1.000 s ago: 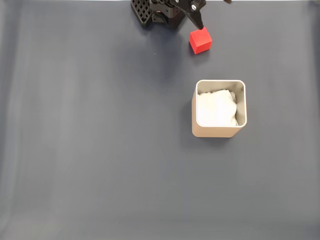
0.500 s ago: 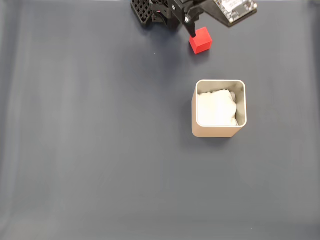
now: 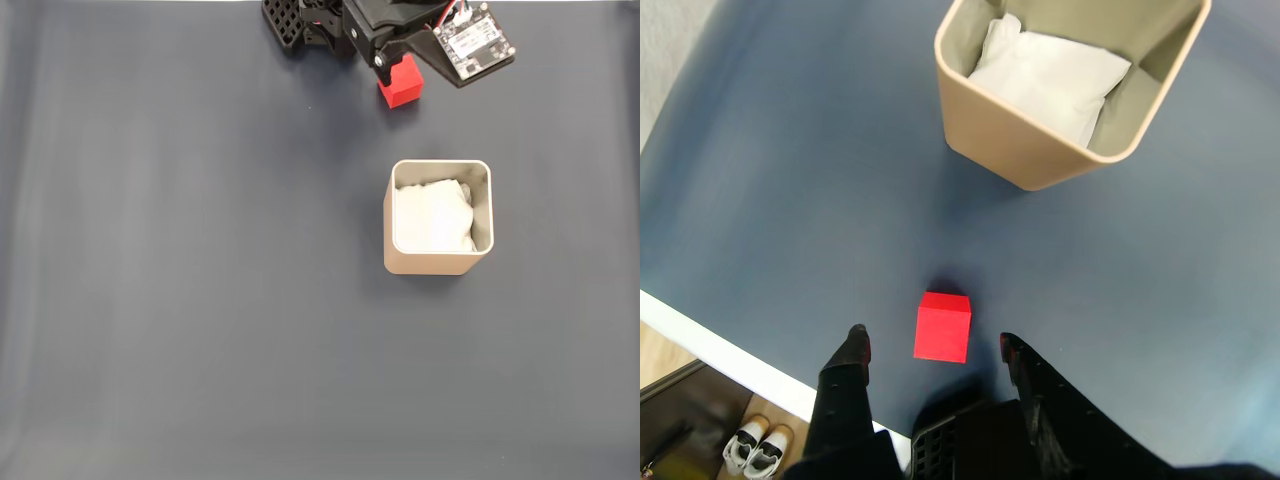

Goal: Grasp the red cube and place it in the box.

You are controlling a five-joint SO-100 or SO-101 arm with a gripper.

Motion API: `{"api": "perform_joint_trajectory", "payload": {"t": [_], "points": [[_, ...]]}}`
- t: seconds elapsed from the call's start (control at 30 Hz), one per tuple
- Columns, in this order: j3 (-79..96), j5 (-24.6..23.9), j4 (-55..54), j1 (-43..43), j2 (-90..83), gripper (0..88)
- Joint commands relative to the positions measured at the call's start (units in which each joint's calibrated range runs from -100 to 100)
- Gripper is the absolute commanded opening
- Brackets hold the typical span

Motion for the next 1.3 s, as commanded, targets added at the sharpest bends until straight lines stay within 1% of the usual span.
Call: {"api": "perform_joint_trajectory", "payload": {"t": [0.0, 0.27, 0.73, 1.0, 1.27], "points": [[0.8, -0.3, -0.7, -0.4, -0.4, 32.5], [2.7, -0.9, -1.3, -0.5, -1.2, 32.4], [7.3, -2.1, -6.5, 0.0, -3.7, 32.9], [8.8, -2.2, -9.1, 0.4, -2.9, 32.8], [13.0, -1.6, -10.5, 1.8, -6.6, 33.2]]}}
